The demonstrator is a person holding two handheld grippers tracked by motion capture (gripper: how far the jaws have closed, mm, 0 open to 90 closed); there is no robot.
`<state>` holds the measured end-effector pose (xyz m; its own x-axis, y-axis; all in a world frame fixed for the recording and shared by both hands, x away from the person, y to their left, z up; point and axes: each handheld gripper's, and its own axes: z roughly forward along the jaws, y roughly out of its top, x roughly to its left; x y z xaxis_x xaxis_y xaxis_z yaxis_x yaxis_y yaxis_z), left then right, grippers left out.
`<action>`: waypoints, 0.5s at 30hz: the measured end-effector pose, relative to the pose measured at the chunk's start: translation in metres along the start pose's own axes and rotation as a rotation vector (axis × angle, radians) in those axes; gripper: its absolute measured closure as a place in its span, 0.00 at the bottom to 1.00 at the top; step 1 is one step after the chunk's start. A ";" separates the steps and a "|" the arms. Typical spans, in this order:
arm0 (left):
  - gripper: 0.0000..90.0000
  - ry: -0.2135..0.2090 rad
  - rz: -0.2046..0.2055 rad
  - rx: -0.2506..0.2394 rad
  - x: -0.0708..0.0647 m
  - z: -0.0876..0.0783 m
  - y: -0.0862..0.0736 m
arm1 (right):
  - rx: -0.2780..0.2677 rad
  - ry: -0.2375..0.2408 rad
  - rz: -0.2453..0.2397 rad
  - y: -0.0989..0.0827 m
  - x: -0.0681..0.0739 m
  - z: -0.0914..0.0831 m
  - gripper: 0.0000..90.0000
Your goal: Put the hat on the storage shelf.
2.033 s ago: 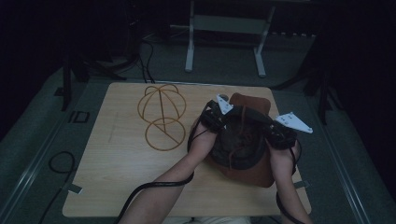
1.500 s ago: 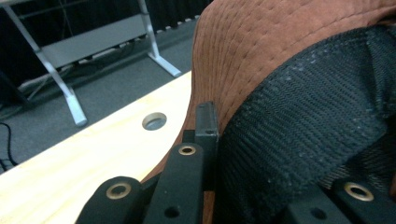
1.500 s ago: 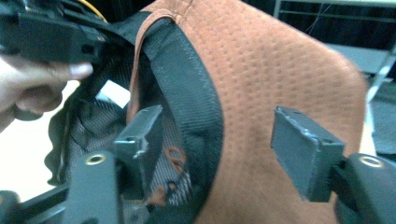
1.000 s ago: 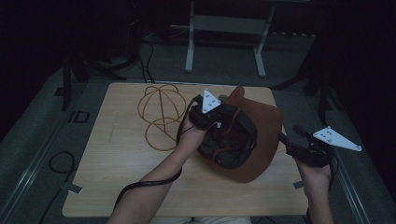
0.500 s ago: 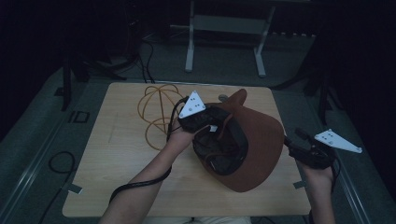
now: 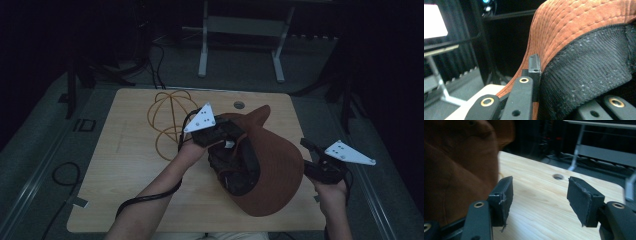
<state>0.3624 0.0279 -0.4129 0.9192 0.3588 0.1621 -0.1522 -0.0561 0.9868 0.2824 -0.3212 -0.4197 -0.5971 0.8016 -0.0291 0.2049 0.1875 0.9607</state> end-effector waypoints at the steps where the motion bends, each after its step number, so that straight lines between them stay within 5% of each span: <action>1: 0.96 -0.014 0.007 -0.010 -0.002 0.000 0.000 | -0.005 0.018 -0.015 0.000 0.003 0.002 0.41; 6: 0.96 -0.103 -0.008 -0.079 -0.008 0.002 0.003 | 0.012 0.070 -0.043 0.001 0.015 0.018 0.41; 15: 0.96 -0.182 -0.017 -0.114 -0.015 0.005 0.008 | 0.006 0.153 -0.074 0.009 0.034 0.036 0.41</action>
<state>0.3491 0.0176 -0.4070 0.9708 0.1839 0.1538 -0.1669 0.0578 0.9843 0.2918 -0.2714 -0.4220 -0.7219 0.6897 -0.0563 0.1606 0.2461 0.9558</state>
